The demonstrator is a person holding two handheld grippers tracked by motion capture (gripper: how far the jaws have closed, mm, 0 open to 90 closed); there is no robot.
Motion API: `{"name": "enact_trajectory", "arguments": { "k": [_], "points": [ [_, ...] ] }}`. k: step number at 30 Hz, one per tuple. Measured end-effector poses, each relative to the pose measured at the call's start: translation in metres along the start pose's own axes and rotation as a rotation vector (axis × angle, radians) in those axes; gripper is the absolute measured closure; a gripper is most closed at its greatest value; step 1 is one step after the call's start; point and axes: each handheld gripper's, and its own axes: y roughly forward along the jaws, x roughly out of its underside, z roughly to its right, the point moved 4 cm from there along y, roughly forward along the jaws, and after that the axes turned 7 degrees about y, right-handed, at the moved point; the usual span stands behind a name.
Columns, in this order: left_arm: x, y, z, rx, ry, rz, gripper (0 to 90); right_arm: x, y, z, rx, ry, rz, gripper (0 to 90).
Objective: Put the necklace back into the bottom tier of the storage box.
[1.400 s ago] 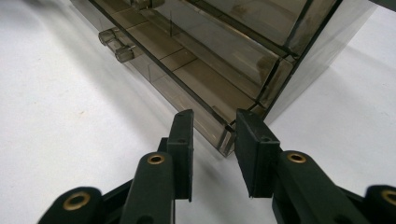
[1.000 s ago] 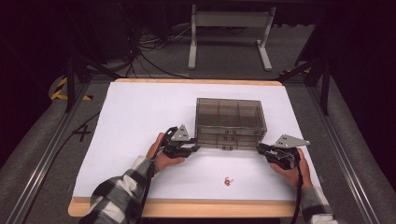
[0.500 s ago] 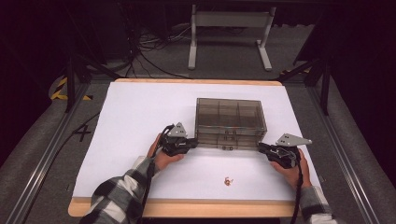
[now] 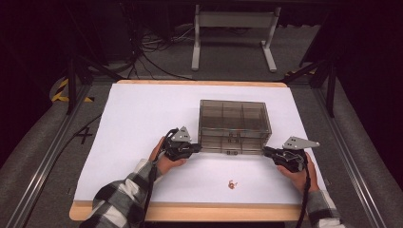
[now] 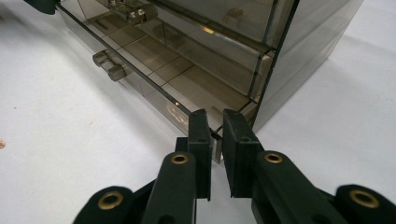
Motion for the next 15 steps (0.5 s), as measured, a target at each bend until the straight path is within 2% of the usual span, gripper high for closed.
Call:
{"name": "enact_trajectory", "arguments": {
  "k": [4,15],
  "points": [
    [0.0007,-0.0002,0.0012,0.003,-0.02,0.01,84.3,0.001,-0.0013,-0.0025,0.01,-0.013,-0.003,82.7],
    [0.0014,-0.0027,0.0065,0.007,0.004,-0.008,84.4,0.004,-0.0045,-0.0063,0.003,-0.011,-0.007,82.7]
  ]
}}
